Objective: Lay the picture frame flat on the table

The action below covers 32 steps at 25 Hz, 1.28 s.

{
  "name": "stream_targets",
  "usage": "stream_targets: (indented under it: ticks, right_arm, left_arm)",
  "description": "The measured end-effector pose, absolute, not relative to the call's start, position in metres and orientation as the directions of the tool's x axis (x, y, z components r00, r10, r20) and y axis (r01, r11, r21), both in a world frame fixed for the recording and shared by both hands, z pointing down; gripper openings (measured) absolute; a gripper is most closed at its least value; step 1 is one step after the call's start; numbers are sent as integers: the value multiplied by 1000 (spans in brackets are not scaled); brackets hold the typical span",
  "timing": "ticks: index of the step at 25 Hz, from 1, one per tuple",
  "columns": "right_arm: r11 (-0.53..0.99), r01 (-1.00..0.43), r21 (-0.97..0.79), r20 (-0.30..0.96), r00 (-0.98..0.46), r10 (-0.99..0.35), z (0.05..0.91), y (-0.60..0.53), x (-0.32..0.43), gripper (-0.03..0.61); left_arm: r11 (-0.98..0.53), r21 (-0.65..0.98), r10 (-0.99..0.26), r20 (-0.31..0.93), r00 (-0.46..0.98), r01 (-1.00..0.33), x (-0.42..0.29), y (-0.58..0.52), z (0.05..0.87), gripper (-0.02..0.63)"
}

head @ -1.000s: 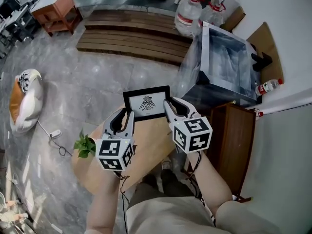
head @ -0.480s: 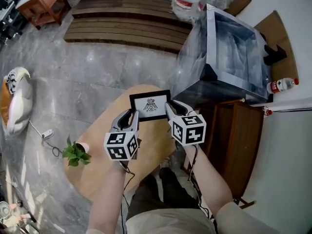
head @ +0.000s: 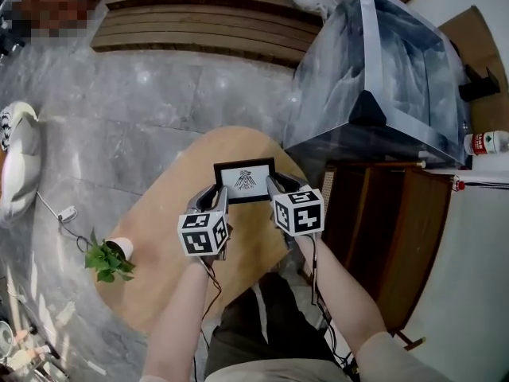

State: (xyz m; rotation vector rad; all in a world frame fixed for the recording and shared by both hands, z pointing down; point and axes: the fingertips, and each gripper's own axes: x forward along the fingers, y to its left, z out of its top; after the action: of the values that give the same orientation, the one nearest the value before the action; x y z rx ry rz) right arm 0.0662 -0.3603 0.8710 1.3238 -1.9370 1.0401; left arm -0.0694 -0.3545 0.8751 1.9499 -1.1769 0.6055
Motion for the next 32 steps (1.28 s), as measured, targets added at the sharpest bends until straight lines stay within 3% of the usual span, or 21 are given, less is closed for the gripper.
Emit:
stream_targets:
  ticks: [10, 17, 26, 32]
  right_arm:
    - [178, -951, -253, 868, -305, -393, 985, -345, 78, 61]
    - [140, -953, -269, 883, -302, -359, 1020, -331, 78, 66]
    - [134, -966, -222, 889, -257, -379, 1005, -332, 91, 80]
    - [170, -957, -234, 870, -284, -403, 939, -328, 94, 29]
  left_arm:
    - [-271, 336, -448, 785, 427, -902, -57, -354, 987, 71]
    - [-283, 323, -374, 830, 414, -903, -52, -340, 1019, 71]
    - [-266, 296, -403, 830, 385, -918, -66, -346, 1001, 95]
    - [-326, 295, -426, 802, 418, -898, -74, -342, 940, 80]
